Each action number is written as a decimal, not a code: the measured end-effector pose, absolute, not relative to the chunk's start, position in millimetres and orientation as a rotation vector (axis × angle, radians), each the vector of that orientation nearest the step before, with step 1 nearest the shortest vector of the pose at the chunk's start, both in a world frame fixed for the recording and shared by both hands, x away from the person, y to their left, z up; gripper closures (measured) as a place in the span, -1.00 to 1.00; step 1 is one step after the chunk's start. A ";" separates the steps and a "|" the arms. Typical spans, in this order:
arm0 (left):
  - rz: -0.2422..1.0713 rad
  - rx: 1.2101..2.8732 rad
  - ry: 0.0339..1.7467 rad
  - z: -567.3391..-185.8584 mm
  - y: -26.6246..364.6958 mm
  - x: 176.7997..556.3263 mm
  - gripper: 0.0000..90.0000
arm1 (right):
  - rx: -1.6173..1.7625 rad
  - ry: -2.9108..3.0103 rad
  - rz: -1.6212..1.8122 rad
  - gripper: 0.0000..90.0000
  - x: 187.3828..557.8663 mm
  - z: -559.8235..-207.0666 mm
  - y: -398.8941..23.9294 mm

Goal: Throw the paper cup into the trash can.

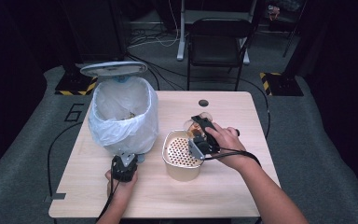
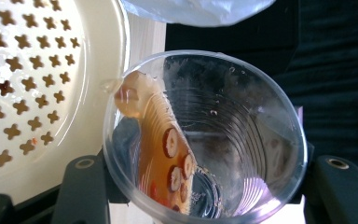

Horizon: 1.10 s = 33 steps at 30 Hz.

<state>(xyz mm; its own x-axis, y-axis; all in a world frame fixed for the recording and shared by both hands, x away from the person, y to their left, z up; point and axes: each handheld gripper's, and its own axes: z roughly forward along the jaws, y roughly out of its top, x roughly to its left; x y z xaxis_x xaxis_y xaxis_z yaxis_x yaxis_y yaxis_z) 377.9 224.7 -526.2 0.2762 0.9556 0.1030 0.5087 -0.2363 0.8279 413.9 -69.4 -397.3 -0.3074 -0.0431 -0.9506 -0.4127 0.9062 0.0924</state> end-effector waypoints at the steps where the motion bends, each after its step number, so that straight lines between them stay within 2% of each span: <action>1: 0.828 1.861 1.320 -526.2 224.7 377.9 0.89 | -0.351 1.852 0.375 -0.14 412.2 -399.2 -68.1; 23: 0.830 1.862 1.320 -526.2 224.5 377.8 0.89 | -0.906 1.451 -0.023 -0.15 389.8 -430.8 -42.8; 33: 0.830 1.864 1.320 -526.2 224.4 377.7 0.89 | -0.894 1.400 0.013 -0.16 385.8 -436.9 -46.3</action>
<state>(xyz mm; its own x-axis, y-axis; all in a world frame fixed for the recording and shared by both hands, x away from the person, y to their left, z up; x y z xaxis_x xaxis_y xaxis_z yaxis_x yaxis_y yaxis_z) 377.7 224.4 -526.2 0.2763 0.9552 0.1061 0.5091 -0.2391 0.8268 385.8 -46.3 -436.9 0.2259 -0.4867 -0.8439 -0.5024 0.6840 -0.5289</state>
